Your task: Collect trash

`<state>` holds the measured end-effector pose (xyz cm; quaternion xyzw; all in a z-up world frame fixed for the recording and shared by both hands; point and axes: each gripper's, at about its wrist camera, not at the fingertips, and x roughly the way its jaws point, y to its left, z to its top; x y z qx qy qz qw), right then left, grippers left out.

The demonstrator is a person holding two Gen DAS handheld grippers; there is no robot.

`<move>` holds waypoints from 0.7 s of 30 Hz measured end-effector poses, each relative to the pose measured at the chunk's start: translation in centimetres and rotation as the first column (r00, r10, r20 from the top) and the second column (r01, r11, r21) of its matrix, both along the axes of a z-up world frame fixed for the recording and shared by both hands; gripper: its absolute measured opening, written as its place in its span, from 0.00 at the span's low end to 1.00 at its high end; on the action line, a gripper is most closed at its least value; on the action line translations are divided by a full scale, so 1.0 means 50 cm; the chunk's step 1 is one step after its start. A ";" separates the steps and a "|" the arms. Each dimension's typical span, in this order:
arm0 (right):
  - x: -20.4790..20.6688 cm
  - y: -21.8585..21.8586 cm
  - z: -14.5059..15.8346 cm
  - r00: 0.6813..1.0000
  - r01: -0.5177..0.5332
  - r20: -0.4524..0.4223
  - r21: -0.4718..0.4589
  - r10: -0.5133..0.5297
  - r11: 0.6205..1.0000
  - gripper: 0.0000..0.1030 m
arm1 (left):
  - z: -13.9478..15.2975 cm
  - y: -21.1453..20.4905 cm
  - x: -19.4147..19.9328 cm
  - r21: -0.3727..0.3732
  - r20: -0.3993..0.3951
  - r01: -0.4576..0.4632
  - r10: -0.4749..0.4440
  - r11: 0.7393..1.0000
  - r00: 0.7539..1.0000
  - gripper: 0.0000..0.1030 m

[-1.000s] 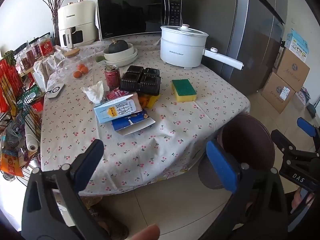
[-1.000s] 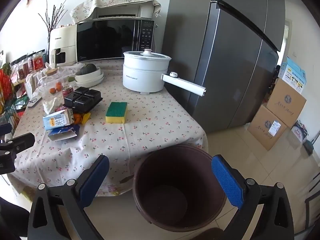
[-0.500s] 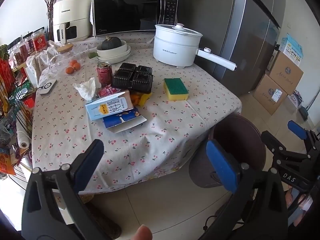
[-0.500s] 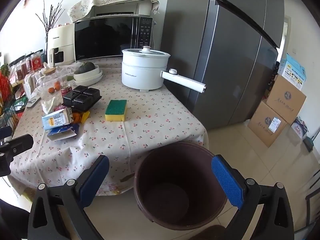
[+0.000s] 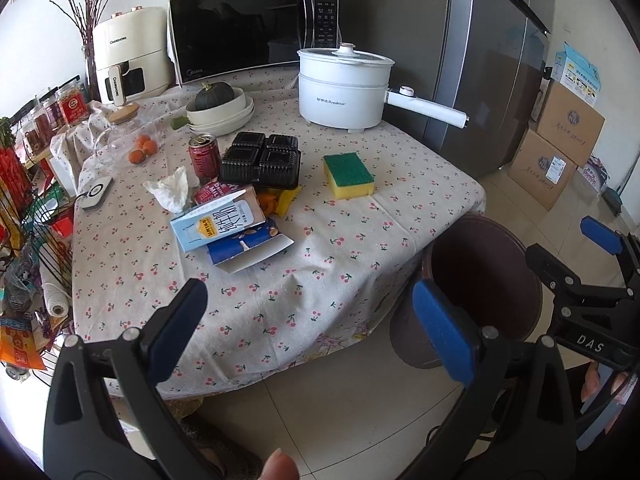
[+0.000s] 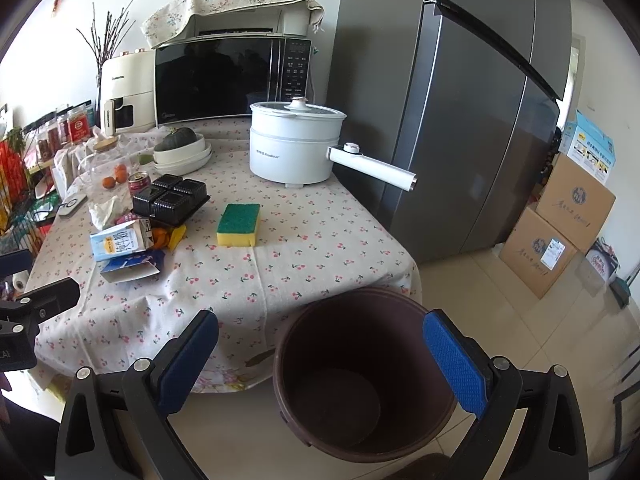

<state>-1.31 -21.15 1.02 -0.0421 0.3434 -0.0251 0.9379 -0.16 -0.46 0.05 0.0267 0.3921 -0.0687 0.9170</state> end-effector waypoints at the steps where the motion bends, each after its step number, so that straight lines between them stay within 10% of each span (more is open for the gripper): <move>1: 0.000 0.000 0.000 1.000 -0.001 -0.001 0.000 0.001 1.000 1.00 | -0.003 -0.001 0.000 0.004 -0.004 0.003 -0.003 1.000 1.000 0.99; 21: 0.007 0.000 -0.009 1.000 0.005 -0.026 -0.004 -0.005 1.000 1.00 | -0.001 0.011 0.003 -0.030 0.002 -0.020 0.020 0.999 1.000 0.99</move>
